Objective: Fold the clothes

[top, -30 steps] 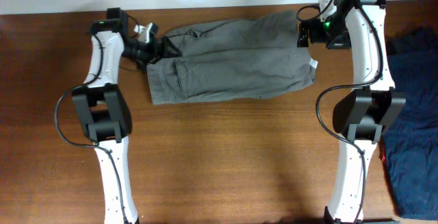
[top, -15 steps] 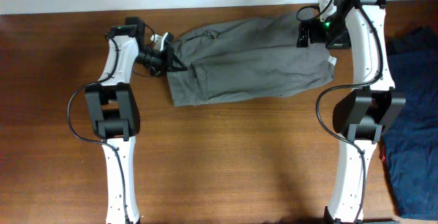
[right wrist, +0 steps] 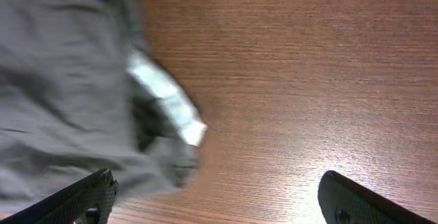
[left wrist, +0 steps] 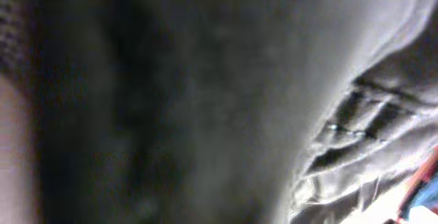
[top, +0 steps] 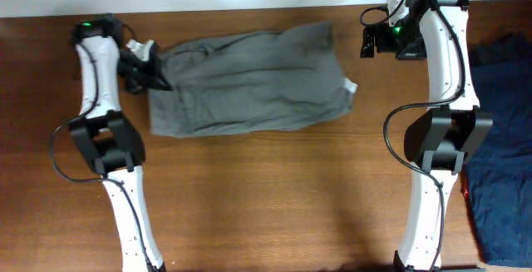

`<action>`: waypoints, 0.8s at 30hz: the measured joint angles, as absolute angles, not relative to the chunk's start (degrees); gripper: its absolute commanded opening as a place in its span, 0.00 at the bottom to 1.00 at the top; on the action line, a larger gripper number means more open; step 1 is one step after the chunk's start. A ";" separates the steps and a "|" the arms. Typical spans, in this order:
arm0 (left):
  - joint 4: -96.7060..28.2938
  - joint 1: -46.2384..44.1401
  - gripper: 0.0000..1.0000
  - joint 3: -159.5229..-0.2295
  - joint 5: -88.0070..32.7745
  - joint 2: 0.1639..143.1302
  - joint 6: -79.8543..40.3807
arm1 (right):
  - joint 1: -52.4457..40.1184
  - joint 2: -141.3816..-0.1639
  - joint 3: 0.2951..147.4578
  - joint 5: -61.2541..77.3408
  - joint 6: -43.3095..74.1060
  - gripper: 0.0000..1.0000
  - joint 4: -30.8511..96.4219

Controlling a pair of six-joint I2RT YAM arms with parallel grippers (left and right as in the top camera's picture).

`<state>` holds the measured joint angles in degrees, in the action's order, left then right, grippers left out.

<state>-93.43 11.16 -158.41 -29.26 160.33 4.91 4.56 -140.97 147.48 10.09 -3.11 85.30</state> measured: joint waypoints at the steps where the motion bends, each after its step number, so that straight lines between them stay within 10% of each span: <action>1: -95.20 12.10 0.01 -161.05 -27.70 160.38 4.95 | 4.56 -140.97 147.48 10.11 -3.09 0.99 85.30; 24: -91.18 8.60 0.01 -173.23 -20.18 158.06 -10.20 | 3.95 -140.97 147.48 15.38 -1.32 0.99 82.70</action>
